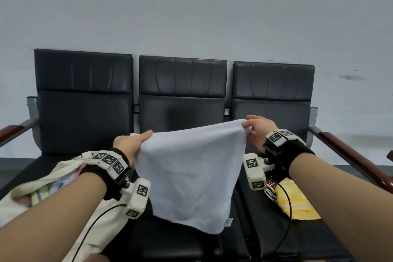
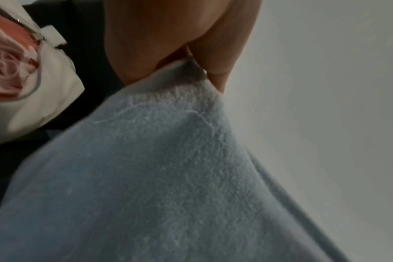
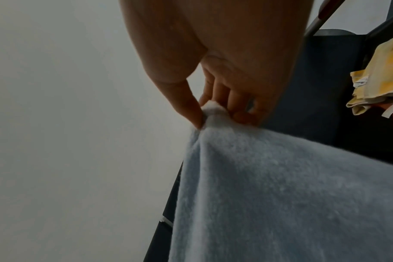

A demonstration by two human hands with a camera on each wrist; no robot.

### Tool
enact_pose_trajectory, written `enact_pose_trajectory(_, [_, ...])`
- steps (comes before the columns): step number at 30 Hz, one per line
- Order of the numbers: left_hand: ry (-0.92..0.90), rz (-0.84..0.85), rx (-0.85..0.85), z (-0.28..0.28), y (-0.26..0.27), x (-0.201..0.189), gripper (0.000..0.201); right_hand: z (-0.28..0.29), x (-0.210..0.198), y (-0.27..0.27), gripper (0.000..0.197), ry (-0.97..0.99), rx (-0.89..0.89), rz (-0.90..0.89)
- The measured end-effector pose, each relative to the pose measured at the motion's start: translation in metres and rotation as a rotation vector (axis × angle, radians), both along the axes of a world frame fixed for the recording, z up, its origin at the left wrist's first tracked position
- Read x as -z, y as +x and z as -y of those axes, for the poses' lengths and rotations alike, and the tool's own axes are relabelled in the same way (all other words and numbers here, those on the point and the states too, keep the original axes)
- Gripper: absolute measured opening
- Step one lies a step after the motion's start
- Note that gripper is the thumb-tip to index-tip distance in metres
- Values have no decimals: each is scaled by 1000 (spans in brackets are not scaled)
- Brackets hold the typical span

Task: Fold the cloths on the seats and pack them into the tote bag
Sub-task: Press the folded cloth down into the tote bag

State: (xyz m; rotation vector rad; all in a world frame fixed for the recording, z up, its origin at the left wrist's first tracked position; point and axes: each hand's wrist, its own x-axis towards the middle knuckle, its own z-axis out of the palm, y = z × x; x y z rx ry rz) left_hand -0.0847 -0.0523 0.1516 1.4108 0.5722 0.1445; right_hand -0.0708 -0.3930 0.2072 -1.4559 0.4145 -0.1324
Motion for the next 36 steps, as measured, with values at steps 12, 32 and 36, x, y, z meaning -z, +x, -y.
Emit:
enact_pose_trajectory(12, [202,45,-113,-11,-13,-18,37,18,-4,-5,12,-328,59,96])
enact_pose_trajectory(32, [230,160,69,-28,-21,-27,41,47,-17,-43,16,-804,-231,18])
enact_pose_trajectory(36, [389,166,53,-30,4,-21,20,37,0,-14,11,-1005,-151,35])
